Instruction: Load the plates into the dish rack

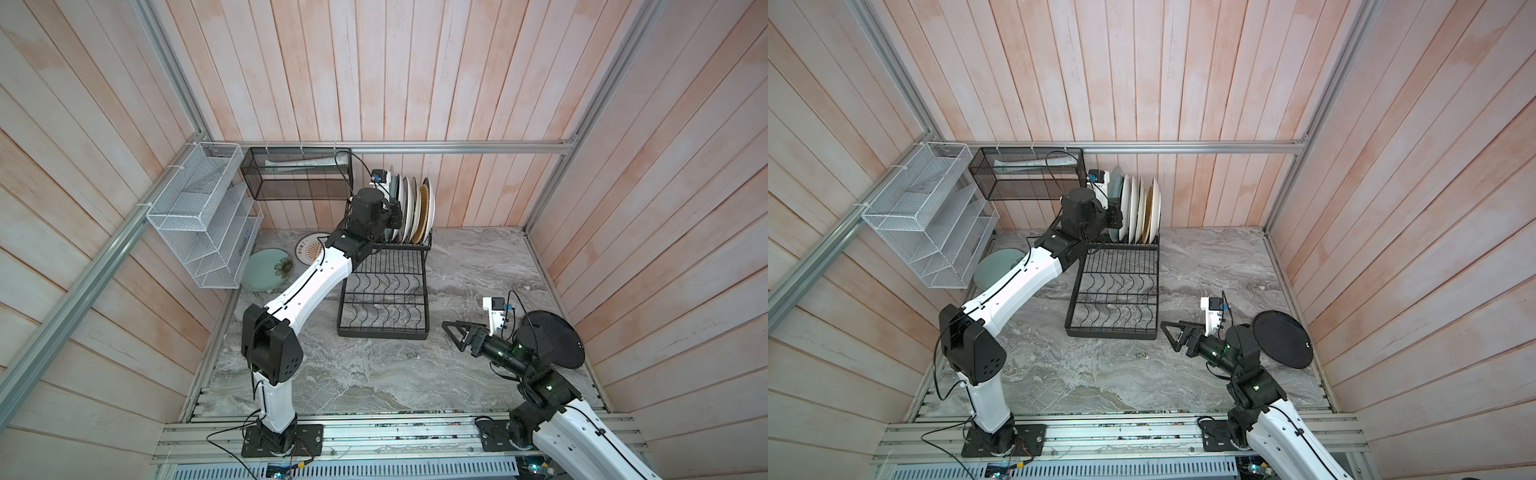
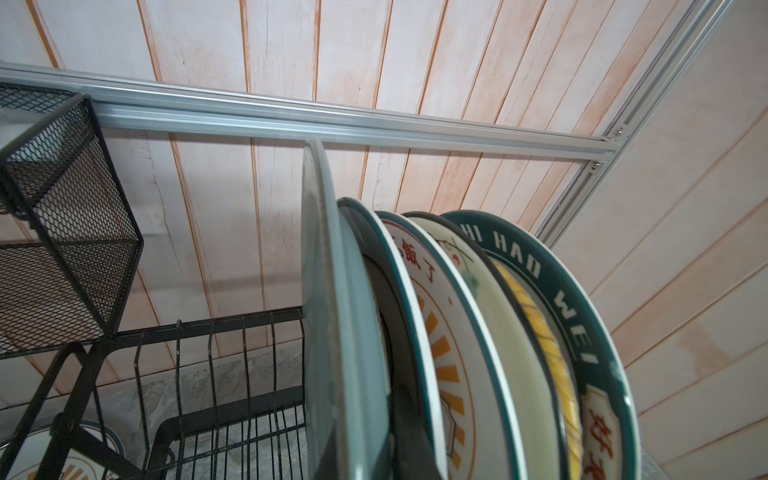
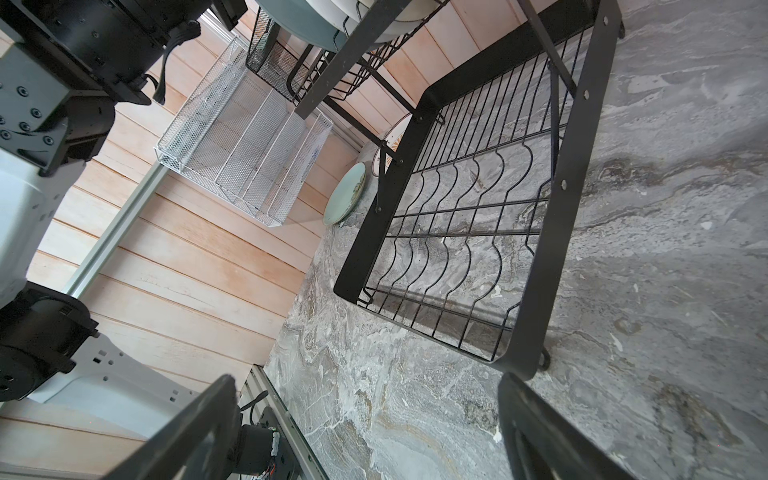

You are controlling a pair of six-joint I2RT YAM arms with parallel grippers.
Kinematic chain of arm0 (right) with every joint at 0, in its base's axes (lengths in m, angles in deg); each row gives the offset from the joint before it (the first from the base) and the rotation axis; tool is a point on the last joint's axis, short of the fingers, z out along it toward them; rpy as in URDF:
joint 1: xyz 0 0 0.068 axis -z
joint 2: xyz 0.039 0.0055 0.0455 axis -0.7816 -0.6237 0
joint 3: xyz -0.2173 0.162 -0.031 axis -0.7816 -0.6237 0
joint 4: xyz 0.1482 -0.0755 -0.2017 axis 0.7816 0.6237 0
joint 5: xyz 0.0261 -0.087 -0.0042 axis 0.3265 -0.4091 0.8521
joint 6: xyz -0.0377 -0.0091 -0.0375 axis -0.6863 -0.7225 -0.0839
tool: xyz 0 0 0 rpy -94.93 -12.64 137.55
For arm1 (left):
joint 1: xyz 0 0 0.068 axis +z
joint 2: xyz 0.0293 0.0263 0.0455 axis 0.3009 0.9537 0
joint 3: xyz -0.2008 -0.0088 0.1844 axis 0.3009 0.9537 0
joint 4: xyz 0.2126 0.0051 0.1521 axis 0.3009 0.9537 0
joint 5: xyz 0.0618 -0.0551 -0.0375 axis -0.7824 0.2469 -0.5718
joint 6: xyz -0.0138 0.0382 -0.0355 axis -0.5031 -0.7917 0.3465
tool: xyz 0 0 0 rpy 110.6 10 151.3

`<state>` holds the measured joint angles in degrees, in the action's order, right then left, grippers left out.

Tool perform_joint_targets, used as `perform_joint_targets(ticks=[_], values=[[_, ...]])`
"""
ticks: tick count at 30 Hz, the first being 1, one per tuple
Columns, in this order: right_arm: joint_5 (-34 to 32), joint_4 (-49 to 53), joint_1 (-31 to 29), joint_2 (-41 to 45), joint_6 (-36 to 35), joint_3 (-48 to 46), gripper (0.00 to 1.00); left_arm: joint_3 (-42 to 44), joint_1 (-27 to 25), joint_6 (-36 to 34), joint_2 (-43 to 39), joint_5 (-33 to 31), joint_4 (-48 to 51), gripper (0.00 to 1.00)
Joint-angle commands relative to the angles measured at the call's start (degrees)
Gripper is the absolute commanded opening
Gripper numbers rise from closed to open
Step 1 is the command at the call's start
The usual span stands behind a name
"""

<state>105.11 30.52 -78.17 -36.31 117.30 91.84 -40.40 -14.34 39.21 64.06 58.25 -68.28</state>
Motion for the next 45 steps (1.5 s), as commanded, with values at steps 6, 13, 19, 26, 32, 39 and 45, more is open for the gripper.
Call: perform_joint_targets(ticks=[6,13,19,26,32,39,45], values=[[0.6,-1.1,-0.4,0.9,-0.2,-0.8,0.98,-3.2,0.6,-4.9,3.6,-3.7,1.0,0.04],[0.5,-1.4,-0.4,1.1,0.0,-1.2,0.98,-4.0,0.3,-6.1,3.3,-4.2,1.4,0.2],[0.6,-1.5,-0.4,1.1,0.1,-0.9,0.98,-5.7,-0.1,-6.3,2.9,-4.0,2.1,0.23],[0.7,-1.3,-0.4,1.3,0.7,-1.1,0.98,-8.4,-0.9,-7.5,3.4,-4.2,2.5,0.0],[0.6,-1.2,-0.4,1.6,0.9,-1.2,0.98,-9.3,-0.9,-6.9,1.6,-4.2,1.2,0.0],[0.7,-1.8,-0.4,0.8,1.2,-1.2,0.98,-9.0,-1.3,-6.2,0.7,-11.2,-0.1,0.0],[0.6,-1.0,-0.4,0.8,0.8,-1.1,0.98,-5.5,-1.1,-3.9,-2.0,-9.4,-5.0,0.0]])
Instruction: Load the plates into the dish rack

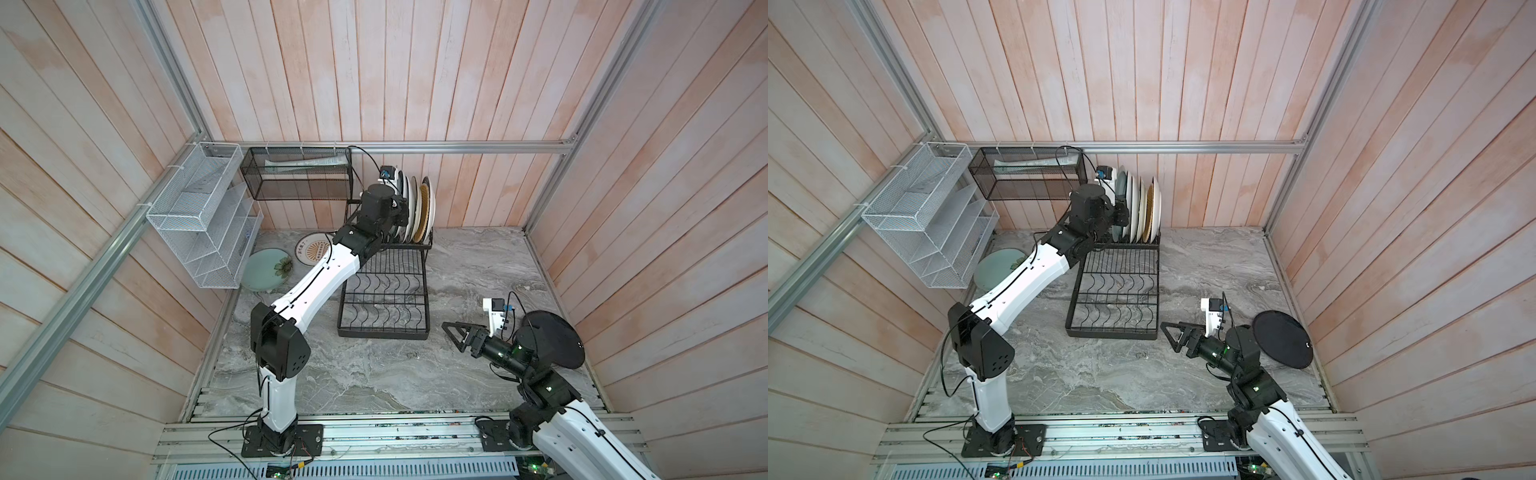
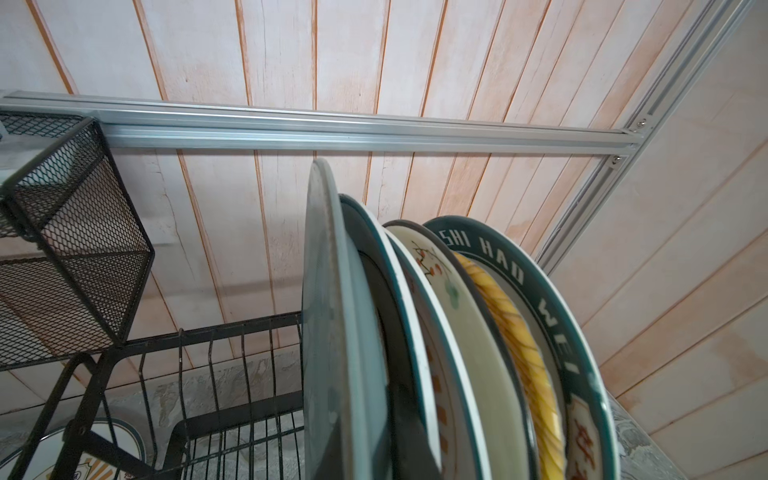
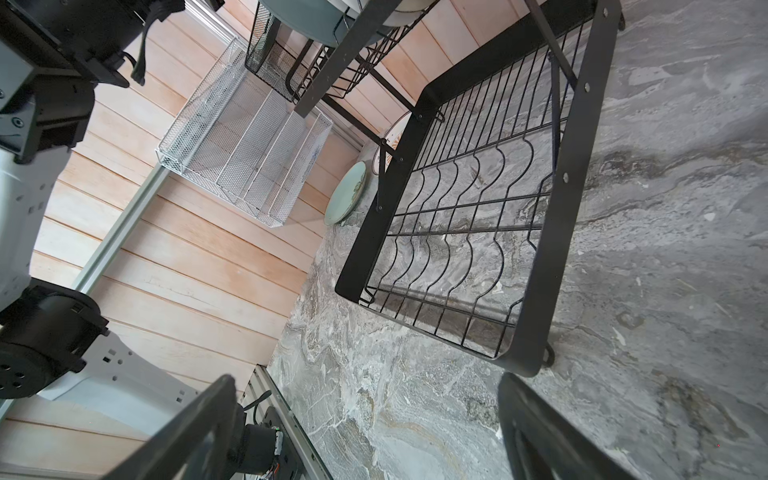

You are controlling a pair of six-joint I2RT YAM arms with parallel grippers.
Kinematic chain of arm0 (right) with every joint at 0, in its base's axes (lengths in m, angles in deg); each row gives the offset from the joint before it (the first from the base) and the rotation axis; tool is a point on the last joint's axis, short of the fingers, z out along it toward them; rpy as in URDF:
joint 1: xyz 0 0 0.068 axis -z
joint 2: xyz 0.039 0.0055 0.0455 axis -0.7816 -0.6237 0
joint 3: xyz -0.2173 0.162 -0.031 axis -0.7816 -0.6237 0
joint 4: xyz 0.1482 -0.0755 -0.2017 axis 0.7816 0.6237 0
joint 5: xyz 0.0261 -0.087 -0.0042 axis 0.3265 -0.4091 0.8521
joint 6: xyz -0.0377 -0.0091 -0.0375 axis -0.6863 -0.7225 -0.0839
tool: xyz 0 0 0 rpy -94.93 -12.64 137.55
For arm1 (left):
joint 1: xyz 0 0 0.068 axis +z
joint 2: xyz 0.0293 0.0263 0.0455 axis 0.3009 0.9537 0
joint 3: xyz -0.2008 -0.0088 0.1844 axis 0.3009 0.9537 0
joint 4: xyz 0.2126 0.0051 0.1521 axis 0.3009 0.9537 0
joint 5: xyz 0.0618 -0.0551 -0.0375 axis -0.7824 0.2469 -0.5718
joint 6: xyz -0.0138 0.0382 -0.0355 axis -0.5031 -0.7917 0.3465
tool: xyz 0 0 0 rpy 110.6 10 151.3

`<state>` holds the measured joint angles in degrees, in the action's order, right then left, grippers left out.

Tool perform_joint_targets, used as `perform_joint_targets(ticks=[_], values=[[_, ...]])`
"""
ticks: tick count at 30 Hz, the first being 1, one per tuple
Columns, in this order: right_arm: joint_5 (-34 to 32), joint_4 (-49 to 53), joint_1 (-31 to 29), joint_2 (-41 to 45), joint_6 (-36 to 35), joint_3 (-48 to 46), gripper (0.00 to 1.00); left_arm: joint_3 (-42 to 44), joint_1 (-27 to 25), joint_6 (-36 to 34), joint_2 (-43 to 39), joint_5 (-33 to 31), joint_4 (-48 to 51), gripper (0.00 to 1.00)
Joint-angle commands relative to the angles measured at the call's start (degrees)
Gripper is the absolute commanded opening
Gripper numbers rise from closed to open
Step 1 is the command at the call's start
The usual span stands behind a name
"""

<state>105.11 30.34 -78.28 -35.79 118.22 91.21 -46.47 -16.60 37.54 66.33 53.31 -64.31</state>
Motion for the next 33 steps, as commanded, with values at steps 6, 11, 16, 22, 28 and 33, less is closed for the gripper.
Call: perform_joint_targets(ticks=[6,11,16,22,28,33], values=[[0.2,-1.2,-0.3,-0.3,-0.2,-0.4,0.98,2.9,2.7,2.6,-8.0,-2.2,-10.9,0.0],[0.6,-2.3,-0.3,-1.4,0.0,-0.5,0.98,6.5,5.1,5.6,-12.2,-0.1,-11.6,0.0],[0.6,-2.7,-0.3,-1.6,0.0,-0.6,0.98,13.2,8.6,9.4,-16.5,4.5,-14.5,0.0],[0.7,-2.7,-0.3,-2.1,-0.1,-0.4,0.98,14.9,9.6,9.1,-18.7,8.1,-17.1,0.0],[0.7,-3.3,-0.3,-2.5,0.0,-0.5,0.98,14.1,9.2,9.2,-17.3,9.1,-17.5,0.0],[0.9,-3.6,-0.3,-3.4,0.0,-0.3,0.98,11.0,5.6,4.9,-13.8,6.6,-16.6,0.0]])
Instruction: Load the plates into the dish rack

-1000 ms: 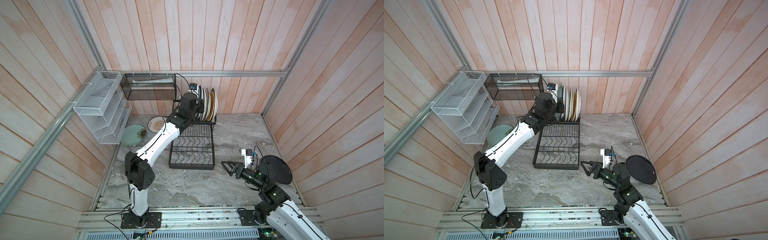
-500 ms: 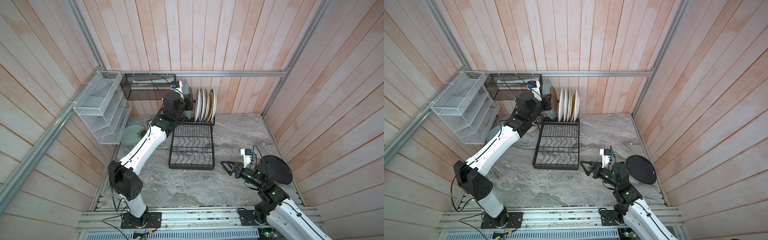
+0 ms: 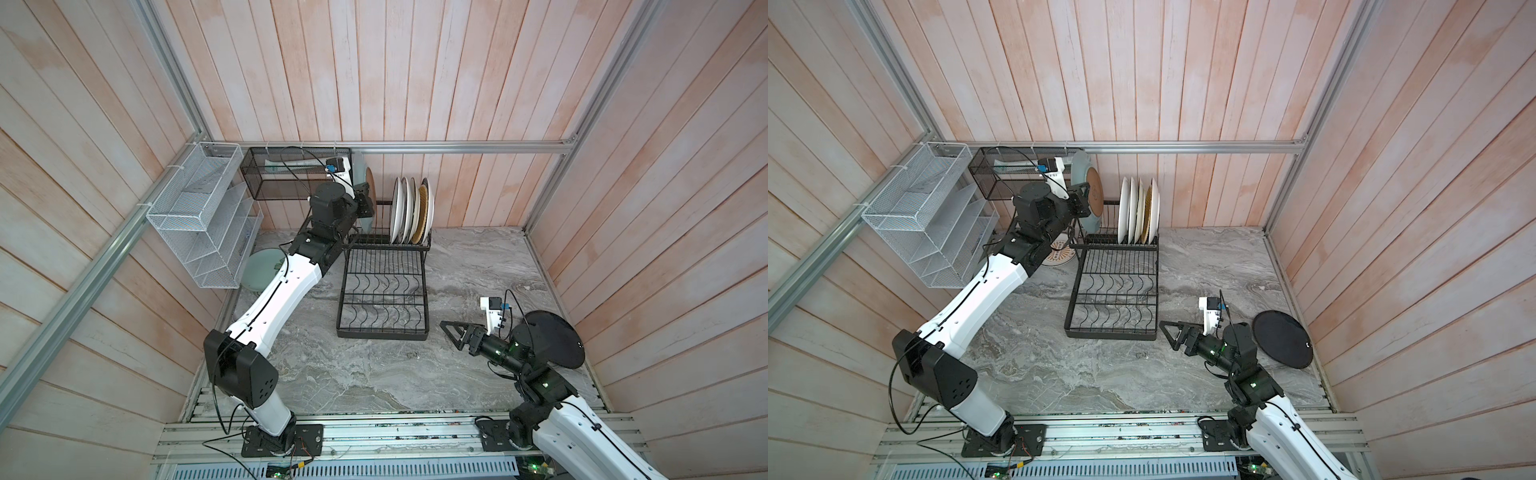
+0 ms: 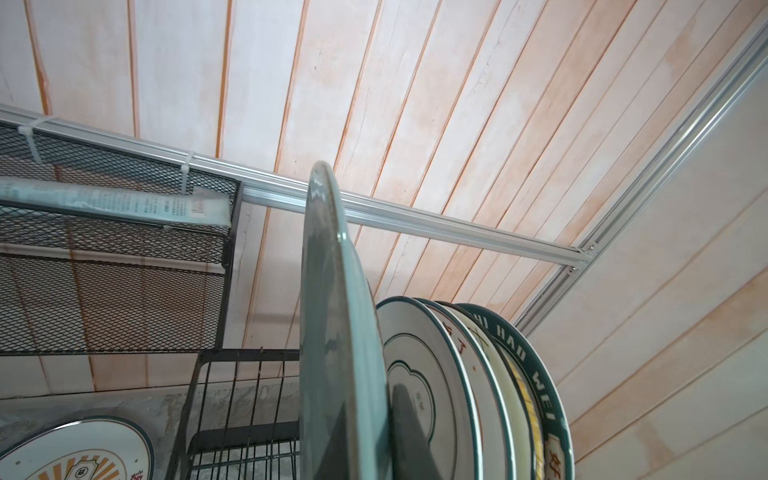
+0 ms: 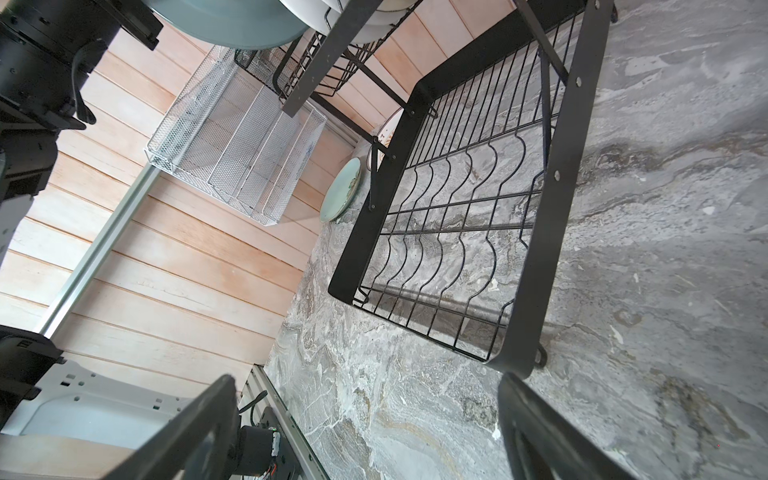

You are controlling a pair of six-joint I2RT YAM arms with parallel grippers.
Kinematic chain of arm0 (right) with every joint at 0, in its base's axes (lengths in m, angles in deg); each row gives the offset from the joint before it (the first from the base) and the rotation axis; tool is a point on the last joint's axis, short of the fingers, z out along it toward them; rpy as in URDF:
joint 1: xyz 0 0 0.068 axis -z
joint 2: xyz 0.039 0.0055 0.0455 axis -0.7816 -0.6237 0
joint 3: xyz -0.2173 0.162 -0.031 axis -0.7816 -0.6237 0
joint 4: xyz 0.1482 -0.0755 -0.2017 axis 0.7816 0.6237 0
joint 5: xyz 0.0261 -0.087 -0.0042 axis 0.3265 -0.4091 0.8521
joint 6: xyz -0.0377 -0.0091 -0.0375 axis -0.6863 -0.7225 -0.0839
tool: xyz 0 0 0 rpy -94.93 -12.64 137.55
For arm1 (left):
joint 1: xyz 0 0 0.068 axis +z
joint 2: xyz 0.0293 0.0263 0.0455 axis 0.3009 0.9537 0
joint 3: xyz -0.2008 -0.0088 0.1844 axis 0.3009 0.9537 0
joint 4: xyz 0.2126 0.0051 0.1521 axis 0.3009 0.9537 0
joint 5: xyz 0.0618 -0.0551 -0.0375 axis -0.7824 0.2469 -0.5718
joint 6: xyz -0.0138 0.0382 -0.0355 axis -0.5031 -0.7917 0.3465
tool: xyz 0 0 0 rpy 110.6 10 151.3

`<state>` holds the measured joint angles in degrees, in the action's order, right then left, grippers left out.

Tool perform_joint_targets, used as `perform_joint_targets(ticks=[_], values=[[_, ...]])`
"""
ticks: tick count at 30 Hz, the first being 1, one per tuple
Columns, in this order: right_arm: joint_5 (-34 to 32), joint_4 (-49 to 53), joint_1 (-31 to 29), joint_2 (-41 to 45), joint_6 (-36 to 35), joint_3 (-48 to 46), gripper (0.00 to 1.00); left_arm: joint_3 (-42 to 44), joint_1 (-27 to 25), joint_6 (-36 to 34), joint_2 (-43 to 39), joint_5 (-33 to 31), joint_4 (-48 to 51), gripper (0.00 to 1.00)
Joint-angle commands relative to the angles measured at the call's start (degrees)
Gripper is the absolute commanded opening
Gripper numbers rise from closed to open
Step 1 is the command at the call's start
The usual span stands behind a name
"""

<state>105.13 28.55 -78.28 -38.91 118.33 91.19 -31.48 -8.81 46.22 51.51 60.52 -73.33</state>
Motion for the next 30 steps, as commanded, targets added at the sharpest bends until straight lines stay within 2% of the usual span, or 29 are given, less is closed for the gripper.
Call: perform_joint_targets(ticks=[1,11,19,30], values=[[0.9,-1.8,-0.3,-0.2,-0.1,-0.3,0.98,-4.6,-2.9,-4.5,1.7,-1.2,-7.3,0.0],[0.5,-1.5,-0.3,-0.1,-0.1,-0.8,0.98,-11.1,-6.4,-9.0,8.0,-7.6,-3.9,0.0],[0.5,-1.8,-0.3,0.0,-0.3,-1.0,0.98,-12.0,-8.0,-13.6,9.9,-12.6,-3.9,0.0],[0.3,-1.8,-0.4,0.0,-0.2,-1.0,0.98,-13.2,-8.0,-11.5,10.8,-11.9,-3.2,0.0]])
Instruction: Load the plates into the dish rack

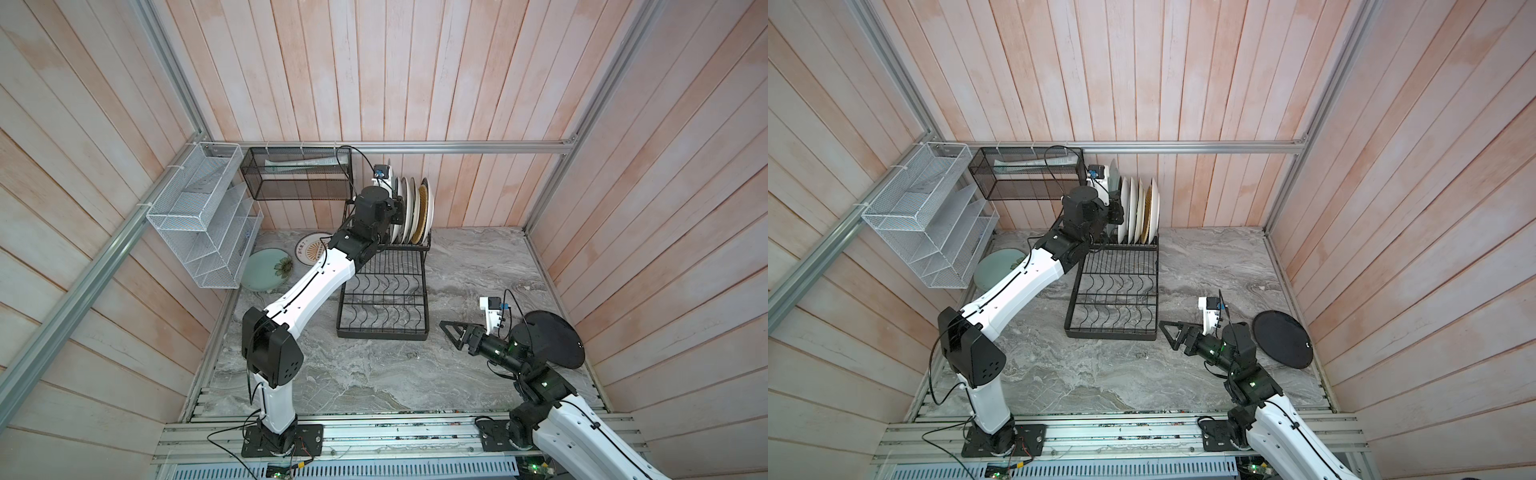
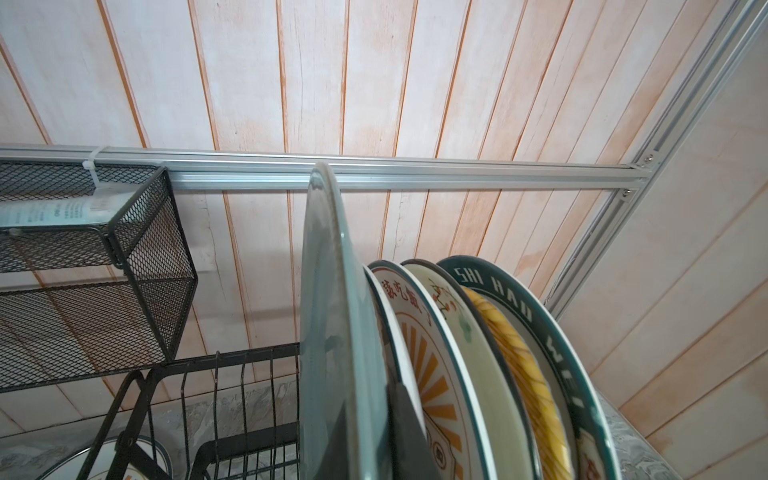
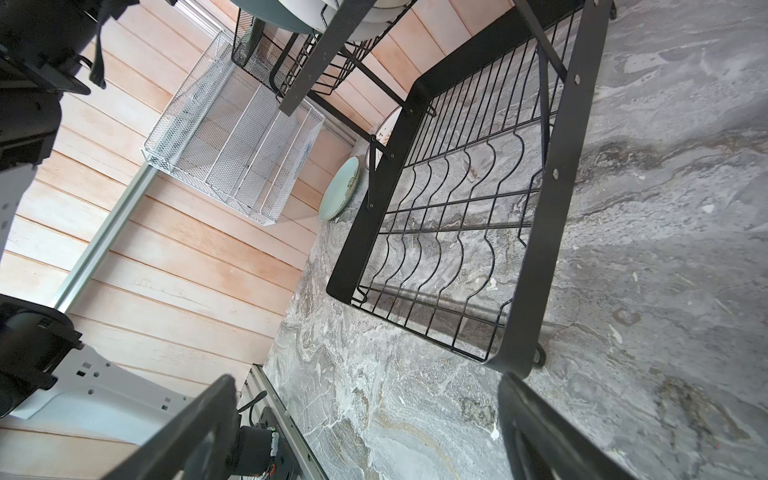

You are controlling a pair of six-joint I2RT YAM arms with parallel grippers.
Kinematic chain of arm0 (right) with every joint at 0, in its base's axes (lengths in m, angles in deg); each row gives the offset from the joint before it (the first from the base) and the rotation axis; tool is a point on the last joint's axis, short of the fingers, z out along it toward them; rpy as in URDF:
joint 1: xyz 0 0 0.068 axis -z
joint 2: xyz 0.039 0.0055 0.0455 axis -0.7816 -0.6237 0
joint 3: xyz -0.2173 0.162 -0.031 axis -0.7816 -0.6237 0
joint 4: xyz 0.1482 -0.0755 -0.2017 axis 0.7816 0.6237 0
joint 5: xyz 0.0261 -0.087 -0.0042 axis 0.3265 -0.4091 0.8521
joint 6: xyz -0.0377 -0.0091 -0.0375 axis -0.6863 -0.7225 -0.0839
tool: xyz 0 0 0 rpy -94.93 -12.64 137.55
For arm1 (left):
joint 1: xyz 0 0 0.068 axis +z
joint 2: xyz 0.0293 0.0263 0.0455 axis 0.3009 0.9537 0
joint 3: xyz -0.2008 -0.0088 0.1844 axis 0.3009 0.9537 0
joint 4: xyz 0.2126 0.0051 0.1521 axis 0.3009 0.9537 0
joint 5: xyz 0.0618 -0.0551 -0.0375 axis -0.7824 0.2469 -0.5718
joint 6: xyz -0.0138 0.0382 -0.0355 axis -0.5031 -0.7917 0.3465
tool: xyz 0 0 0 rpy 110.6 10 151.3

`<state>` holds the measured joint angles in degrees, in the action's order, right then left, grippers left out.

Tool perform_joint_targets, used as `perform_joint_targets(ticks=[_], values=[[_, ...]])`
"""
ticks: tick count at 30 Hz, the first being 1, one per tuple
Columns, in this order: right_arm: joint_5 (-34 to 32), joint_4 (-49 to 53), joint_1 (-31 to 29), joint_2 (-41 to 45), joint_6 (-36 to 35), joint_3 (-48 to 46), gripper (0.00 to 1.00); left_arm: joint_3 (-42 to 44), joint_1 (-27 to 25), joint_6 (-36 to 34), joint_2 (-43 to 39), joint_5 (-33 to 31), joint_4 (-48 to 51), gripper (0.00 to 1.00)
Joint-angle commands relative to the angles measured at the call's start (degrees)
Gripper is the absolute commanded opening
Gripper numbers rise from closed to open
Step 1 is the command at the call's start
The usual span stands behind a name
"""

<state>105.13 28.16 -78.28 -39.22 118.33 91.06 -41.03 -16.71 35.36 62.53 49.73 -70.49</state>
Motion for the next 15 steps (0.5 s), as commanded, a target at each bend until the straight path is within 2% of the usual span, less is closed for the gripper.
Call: perform_joint_targets(ticks=[1,6,15], values=[[0.3,-1.4,-0.4,0.2,-0.1,-1.0,0.98,-3.5,-0.1,-0.1,0.0,-1.1,-6.0,0.0],[0.5,-1.2,-0.4,0.2,-0.1,-1.2,0.98,-3.6,-0.1,1.6,0.6,-1.3,-5.9,0.0],[0.4,-1.6,-0.4,0.1,-0.1,-1.4,0.98,-5.5,-0.5,-0.4,3.7,-4.1,-3.4,0.0]])
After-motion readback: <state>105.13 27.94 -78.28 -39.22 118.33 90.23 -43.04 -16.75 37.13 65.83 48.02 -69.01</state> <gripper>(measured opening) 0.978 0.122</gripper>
